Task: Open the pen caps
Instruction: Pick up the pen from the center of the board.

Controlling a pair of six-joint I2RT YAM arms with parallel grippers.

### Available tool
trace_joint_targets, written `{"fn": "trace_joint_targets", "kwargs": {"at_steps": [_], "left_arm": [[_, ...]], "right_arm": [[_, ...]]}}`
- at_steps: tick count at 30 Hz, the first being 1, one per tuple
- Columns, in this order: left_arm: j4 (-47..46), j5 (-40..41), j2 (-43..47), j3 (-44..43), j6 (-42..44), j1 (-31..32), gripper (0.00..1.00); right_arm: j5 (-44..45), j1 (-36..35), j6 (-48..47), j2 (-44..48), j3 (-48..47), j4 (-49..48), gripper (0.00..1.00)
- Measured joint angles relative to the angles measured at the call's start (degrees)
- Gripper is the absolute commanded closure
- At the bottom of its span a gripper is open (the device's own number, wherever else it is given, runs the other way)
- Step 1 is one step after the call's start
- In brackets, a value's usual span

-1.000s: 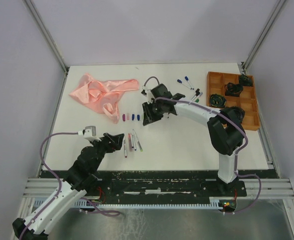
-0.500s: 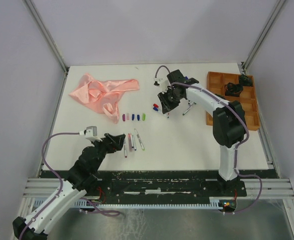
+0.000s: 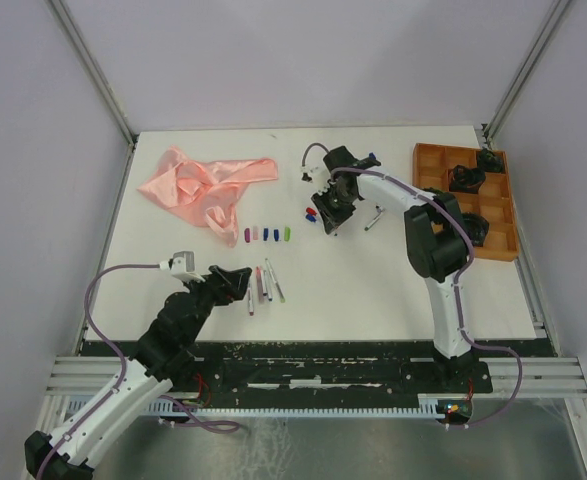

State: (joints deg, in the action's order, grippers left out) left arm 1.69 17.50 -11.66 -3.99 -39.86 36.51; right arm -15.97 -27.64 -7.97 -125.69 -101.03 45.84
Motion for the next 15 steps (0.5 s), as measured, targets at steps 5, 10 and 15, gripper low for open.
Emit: {"fn": "trace_joint_targets", "kwargs": {"at_steps": [5, 10, 15], "left_arm": [[-0.2, 0.0, 0.0, 0.1, 0.0, 0.0, 0.13], [-0.2, -0.1, 0.0, 0.3, 0.0, 0.0, 0.13], [-0.2, -0.1, 0.2, 0.3, -0.1, 0.0, 0.13]], "right_arm": [[0.7, 0.0, -0.4, -0.4, -0.6, 0.6, 0.69], [1.1, 0.0, -0.8, -1.0, -1.2, 0.8, 0.66], [1.7, 0.0, -1.2, -2.1, -1.6, 1.4, 0.65]]}}
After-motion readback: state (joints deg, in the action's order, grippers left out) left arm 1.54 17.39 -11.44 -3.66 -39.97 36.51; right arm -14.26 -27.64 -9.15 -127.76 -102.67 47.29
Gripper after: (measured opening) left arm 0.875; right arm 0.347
